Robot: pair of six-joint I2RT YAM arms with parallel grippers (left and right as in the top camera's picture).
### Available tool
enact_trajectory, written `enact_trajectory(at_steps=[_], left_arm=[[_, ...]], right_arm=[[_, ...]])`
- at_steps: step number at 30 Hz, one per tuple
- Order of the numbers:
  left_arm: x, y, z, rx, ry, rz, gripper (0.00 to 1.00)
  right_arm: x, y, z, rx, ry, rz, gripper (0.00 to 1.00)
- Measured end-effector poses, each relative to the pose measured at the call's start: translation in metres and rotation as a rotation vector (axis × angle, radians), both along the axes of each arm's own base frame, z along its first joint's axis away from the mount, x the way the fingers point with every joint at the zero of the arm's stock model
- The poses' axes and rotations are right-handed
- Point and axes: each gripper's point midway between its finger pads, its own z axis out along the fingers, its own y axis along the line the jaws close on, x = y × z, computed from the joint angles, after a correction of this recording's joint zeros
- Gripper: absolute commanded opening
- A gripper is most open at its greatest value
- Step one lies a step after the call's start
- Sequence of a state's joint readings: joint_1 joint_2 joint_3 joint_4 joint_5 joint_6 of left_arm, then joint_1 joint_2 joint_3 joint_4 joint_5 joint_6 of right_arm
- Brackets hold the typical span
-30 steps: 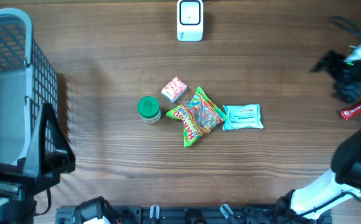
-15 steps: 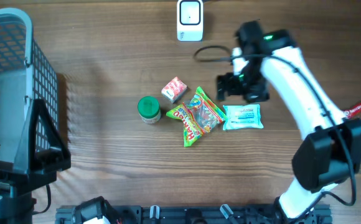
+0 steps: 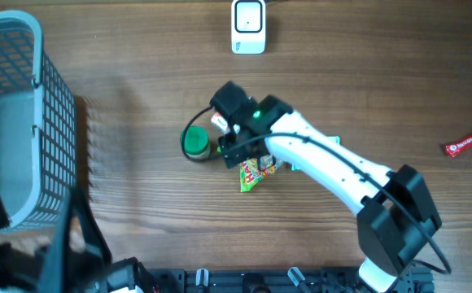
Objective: Scan the item barcode
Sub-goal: 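Reach the right gripper to the Haribo candy bag and grasp it, then lift the candy bag toward the white scanner with the right gripper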
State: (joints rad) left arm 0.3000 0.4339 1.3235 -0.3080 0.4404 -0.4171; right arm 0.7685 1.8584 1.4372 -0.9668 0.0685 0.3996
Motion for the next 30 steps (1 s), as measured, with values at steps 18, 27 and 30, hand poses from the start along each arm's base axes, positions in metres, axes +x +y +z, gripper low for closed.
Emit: enact_trajectory(at_steps=[18, 27, 30], left_arm=[[-0.101, -0.03, -0.002, 0.143, -0.205, -0.186, 1.0], [-0.177, -0.027, -0.011, 0.193, -0.387, -0.145, 1.0], [-0.175, -0.02, -0.011, 0.176, -0.387, -0.123, 1.0]], right_arm=[[0.006, 0.013, -0.042, 0.055, -0.1, 0.081, 0.44], [-0.002, 0.0, -0.069, -0.035, -0.038, 0.093, 0.63], [-0.006, -0.004, -0.072, -0.056, -0.023, 0.098, 0.27]])
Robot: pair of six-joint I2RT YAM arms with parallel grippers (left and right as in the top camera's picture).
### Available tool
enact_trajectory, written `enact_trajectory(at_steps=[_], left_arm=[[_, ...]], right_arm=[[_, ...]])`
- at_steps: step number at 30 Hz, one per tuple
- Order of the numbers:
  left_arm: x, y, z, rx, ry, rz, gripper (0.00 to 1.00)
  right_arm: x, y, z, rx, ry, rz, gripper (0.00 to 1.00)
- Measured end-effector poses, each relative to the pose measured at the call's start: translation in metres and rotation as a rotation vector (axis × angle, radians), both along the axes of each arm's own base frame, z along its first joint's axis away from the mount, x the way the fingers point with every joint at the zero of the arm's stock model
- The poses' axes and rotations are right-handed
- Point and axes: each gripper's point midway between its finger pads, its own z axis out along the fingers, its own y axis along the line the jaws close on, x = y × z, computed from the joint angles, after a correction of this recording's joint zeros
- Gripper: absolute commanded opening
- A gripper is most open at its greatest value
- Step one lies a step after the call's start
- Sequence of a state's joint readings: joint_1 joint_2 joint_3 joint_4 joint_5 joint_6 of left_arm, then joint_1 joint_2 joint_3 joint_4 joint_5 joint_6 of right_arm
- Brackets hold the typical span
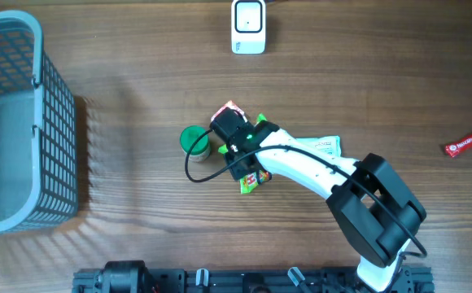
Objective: Scan the item barcode
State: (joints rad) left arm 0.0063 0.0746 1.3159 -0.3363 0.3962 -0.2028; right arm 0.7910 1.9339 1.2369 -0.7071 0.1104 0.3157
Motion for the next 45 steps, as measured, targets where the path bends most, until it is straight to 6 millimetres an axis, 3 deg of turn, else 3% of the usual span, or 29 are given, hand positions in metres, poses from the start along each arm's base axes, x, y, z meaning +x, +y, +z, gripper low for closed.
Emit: enact_trajectory(at_steps=[1, 2, 9, 14, 19, 20, 24, 27, 33, 40, 45], left_arm=[[0.004, 0.002, -0.001, -0.009, 0.006, 0.009, 1.0], [0.007, 0.003, -0.001, -0.014, 0.011, 0.015, 1.0], [0.024, 0.019, -0.003, -0.085, 0.039, 0.079, 1.0], [0.026, 0.03, 0.0, -0.138, 0.036, 0.122, 1.0], [0.026, 0.035, 0.001, -0.16, 0.036, 0.14, 1.0], [0.026, 0.035, 0.001, -0.162, 0.036, 0.141, 1.0], [0.026, 0.036, 0.001, -0.164, 0.036, 0.143, 1.0], [0.026, 0.036, 0.001, -0.164, 0.036, 0.143, 1.0], [0.027, 0.036, 0.001, -0.164, 0.036, 0.143, 1.0], [0.027, 0.036, 0.001, -0.166, 0.036, 0.145, 1.0], [0.027, 0.036, 0.001, -0.166, 0.037, 0.145, 1.0]], right_arm=[[0.0, -0.002, 0.0, -0.009, -0.003, -0.005, 0.13], [0.001, -0.003, 0.0, -0.015, -0.006, -0.014, 0.04], [0.001, -0.007, 0.004, -0.029, -0.004, -0.058, 0.04], [-0.039, -0.02, 0.019, -0.038, 0.236, -0.067, 0.04], [-0.048, 0.001, 0.09, 0.242, 0.399, -0.029, 0.05], [-0.047, 0.009, 0.12, 0.363, 0.403, -0.017, 0.04], [-0.053, 0.021, 0.202, 0.67, 0.396, -0.002, 0.04], [-0.069, 0.028, 0.242, 0.815, 0.444, -0.005, 0.04], [-0.068, 0.041, 0.261, 0.925, 0.443, 0.059, 0.04], [-0.078, 0.071, 0.342, 1.331, 0.374, 0.529, 0.04], [-0.09, 0.068, 0.367, 1.434, 0.368, 0.699, 0.04]])
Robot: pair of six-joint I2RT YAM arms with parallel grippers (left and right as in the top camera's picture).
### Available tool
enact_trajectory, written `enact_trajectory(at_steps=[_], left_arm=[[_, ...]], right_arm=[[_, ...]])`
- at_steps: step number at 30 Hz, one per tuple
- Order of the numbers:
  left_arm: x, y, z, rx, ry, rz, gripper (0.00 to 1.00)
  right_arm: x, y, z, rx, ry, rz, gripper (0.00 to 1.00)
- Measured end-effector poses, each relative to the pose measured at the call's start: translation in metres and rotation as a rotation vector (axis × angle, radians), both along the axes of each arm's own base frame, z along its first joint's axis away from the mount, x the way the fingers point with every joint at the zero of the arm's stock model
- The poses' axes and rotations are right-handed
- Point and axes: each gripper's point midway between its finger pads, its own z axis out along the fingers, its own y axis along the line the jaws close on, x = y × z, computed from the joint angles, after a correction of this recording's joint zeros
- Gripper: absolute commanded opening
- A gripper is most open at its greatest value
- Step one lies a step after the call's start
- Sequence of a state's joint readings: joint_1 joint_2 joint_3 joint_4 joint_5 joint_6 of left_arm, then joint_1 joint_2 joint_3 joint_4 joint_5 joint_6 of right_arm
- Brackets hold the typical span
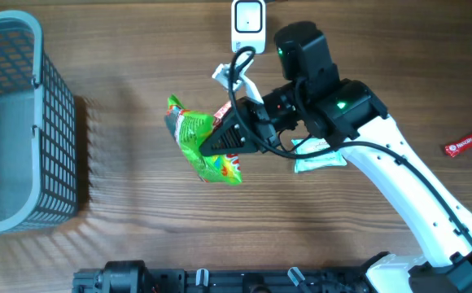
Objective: Scan the item barcode
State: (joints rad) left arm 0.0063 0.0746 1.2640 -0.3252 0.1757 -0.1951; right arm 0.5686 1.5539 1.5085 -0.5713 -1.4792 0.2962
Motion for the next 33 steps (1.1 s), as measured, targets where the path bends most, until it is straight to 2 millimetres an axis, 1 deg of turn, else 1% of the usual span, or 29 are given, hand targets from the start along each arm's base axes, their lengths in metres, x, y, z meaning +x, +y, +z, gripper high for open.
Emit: enact_trajectory(at_steps=[3, 5, 8, 10, 12, 15, 17, 18, 22, 26, 29, 33], left_arm=[[0.0, 0.0, 0.0, 0.0, 0.0, 0.0, 1.0], [0.0, 0.0, 0.0, 0.0, 0.0, 0.0, 1.0], [0.0, 0.0, 0.0, 0.0, 0.0, 0.0, 1.0], [0.0, 0.0, 0.0, 0.0, 0.0, 0.0, 1.0], [0.0, 0.0, 0.0, 0.0, 0.002, 0.0, 1.0], [0.001, 0.0, -0.001, 0.0, 0.005, 0.0, 1.0], [0.001, 0.0, -0.001, 0.0, 0.006, 0.0, 1.0], [0.001, 0.0, -0.001, 0.0, 0.007, 0.0, 1.0], [0.001, 0.0, -0.001, 0.0, 0.008, 0.0, 1.0], [0.002, 0.0, -0.001, 0.0, 0.009, 0.0, 1.0], [0.003, 0.0, -0.002, -0.001, 0.01, 0.0, 1.0], [0.014, 0.005, -0.004, -0.022, 0.019, 0.019, 1.0]], right_arm=[[-0.001, 0.0, 0.001, 0.064, -0.11, 0.012, 0.04], [0.004, 0.002, -0.003, 0.092, -0.211, -0.009, 0.04], [0.012, 0.005, -0.013, 0.115, -0.375, -0.046, 0.04], [0.013, 0.004, -0.024, 0.133, -0.476, -0.045, 0.04], [0.01, 0.001, -0.036, 0.148, -0.559, -0.028, 0.04], [0.0, -0.005, -0.052, 0.188, -0.676, 0.019, 0.04], [-0.007, -0.009, -0.06, 0.222, -0.751, 0.05, 0.04], [-0.01, -0.011, -0.062, 0.263, -0.829, 0.07, 0.04], [-0.01, -0.01, -0.062, 0.359, -0.992, 0.096, 0.04], [-0.004, -0.007, -0.058, 0.434, -1.133, 0.101, 0.04], [0.001, -0.005, -0.061, 0.419, -1.189, 0.101, 0.04], [0.011, -0.004, -0.072, 0.347, -1.246, 0.103, 0.05]])
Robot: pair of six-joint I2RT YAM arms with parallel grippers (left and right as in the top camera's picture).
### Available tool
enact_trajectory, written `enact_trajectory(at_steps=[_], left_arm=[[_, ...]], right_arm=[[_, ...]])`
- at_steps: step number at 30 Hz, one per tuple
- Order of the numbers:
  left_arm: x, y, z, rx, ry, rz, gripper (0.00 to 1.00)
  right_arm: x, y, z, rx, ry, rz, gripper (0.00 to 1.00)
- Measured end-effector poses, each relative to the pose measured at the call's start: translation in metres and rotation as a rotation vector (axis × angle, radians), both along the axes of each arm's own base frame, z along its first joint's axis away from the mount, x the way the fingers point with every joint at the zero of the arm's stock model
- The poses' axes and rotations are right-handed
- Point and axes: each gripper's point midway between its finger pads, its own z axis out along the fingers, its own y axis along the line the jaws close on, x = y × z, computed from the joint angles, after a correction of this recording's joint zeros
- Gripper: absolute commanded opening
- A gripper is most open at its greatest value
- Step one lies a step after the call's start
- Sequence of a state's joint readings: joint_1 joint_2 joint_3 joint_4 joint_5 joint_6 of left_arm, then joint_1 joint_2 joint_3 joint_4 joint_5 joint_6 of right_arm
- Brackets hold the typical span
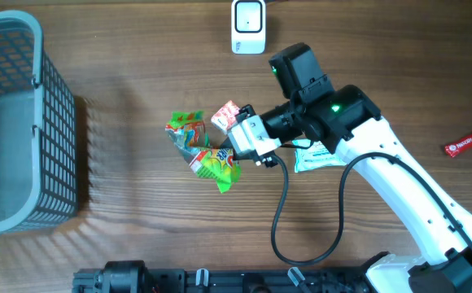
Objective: Scan the item barcode
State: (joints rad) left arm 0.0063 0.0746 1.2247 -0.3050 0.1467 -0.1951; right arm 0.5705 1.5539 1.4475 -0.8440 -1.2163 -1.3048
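Observation:
Only the overhead view is given. My right gripper (233,151) is shut on a crumpled green snack bag (197,145), holding it over the middle of the table. The bag hangs left of the gripper, its red and yellow print facing up. The white barcode scanner (248,27) stands at the far edge, above and to the right of the bag. No barcode on the bag can be made out. The left arm is out of view.
A small red-and-white packet (225,115) lies just behind the bag. A white sachet (316,157) sits under my right arm. A red candy bar (470,141) lies at the far right. A grey mesh basket (24,122) fills the left side.
The wrist has turned and the held green bag has turned with it. The bag looks smaller and sits slightly lower right in the frame. The gripper is still shut on it.
My right gripper was down among a pile of packets beside a green round lid, and stayed there a second later, while the left arm left the view. Then it held the green bag up below the scanner. Now the bag is held turned.

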Motion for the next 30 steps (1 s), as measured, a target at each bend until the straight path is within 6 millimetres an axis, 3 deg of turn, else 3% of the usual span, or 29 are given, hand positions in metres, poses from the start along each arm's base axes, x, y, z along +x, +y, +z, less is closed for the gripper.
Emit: enact_trajectory(at_steps=[10, 15, 18, 20, 22, 23, 24, 27, 30], left_arm=[[0.033, 0.021, -0.011, -0.091, 0.035, 0.083, 1.0], [0.033, 0.023, -0.01, -0.1, 0.028, 0.091, 1.0], [0.033, 0.024, -0.01, -0.103, 0.028, 0.094, 1.0], [0.033, 0.025, -0.01, -0.105, 0.028, 0.096, 1.0], [0.033, 0.025, -0.01, -0.105, 0.028, 0.096, 1.0], [0.033, 0.025, -0.01, -0.105, 0.028, 0.096, 1.0], [0.032, 0.025, -0.01, -0.105, 0.027, 0.096, 1.0], [0.029, 0.025, -0.01, -0.106, 0.021, 0.096, 1.0], [0.022, 0.025, -0.01, -0.106, 0.004, 0.095, 1.0]], right_arm=[[0.002, 0.002, 0.003, 0.022, -0.028, 0.005, 0.04], [-0.008, 0.001, 0.015, 0.029, 0.141, 0.022, 0.04], [-0.013, 0.0, 0.021, -0.038, 0.383, -0.007, 0.04], [-0.015, -0.001, 0.024, -0.089, 0.538, -0.025, 0.19], [-0.018, -0.002, 0.026, -0.158, 0.719, -0.051, 0.46], [-0.019, -0.002, 0.027, -0.199, 0.816, -0.065, 0.46], [-0.02, -0.002, 0.028, -0.252, 0.936, -0.088, 0.45], [-0.021, -0.003, 0.031, -0.404, 1.26, -0.153, 0.05], [-0.018, 0.0, 0.035, -0.52, 1.509, -0.211, 0.04]])
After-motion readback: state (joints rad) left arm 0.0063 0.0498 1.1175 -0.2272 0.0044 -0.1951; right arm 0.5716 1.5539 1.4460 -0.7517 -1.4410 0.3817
